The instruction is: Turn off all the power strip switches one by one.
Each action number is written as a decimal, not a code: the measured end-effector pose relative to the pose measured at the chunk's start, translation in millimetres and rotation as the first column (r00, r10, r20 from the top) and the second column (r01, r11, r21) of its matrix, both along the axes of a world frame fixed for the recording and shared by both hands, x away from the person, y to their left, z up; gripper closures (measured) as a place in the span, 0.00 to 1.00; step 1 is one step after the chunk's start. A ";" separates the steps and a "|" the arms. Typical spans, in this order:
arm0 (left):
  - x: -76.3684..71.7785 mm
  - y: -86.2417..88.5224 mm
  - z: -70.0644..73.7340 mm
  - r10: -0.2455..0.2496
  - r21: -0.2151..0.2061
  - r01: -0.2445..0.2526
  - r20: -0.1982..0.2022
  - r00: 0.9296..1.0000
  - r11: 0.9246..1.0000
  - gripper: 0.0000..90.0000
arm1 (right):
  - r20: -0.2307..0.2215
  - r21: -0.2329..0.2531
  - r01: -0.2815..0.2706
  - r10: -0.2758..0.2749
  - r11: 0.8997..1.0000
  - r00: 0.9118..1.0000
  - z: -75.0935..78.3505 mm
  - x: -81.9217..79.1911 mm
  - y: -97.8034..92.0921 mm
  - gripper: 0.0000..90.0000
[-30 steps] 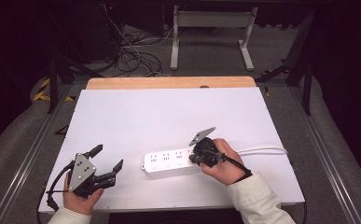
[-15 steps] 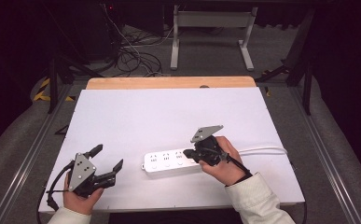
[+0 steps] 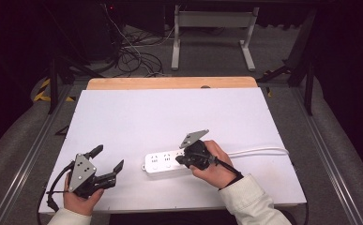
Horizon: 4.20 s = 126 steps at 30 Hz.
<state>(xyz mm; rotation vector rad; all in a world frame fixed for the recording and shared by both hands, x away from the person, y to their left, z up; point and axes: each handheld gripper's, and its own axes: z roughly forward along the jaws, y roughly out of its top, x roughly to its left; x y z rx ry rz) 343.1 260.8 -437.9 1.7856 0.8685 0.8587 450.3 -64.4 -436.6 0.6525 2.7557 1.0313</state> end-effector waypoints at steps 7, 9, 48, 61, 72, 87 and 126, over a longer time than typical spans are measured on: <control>0.0 -0.2 0.1 -0.001 0.001 0.001 0.000 1.000 1.000 0.22 | -0.005 -0.037 0.006 -0.007 0.999 1.000 -5.7 1.8 1.8 1.00; 0.0 -0.3 0.0 -0.001 0.002 0.001 0.000 1.000 1.000 0.22 | -0.006 -0.042 0.009 -0.009 0.999 1.000 -6.7 2.0 2.1 1.00; 0.4 -1.5 -0.6 0.003 0.008 -0.003 0.000 1.000 1.000 0.22 | -0.027 -0.069 0.046 -0.048 0.997 0.998 -10.9 2.3 1.5 1.00; 2.0 0.4 -1.1 0.002 0.000 -0.002 -0.008 1.000 1.000 0.22 | 0.046 0.139 0.041 -0.048 0.989 0.998 23.9 -3.0 -9.8 1.00; 0.4 -0.3 -0.5 0.001 0.004 -0.001 -0.005 1.000 1.000 0.22 | 0.054 0.083 0.012 -0.016 0.996 0.998 10.4 -5.0 6.0 1.00; 0.1 0.2 -0.4 0.001 0.002 -0.001 -0.004 1.000 1.000 0.22 | 0.018 0.025 -0.037 0.036 0.999 0.999 -11.0 -3.2 33.8 1.00; 0.2 -1.3 -1.0 0.003 0.005 -0.003 -0.011 1.000 1.000 0.22 | 0.017 -0.011 -0.032 0.032 0.999 0.999 -16.2 -5.9 37.5 1.00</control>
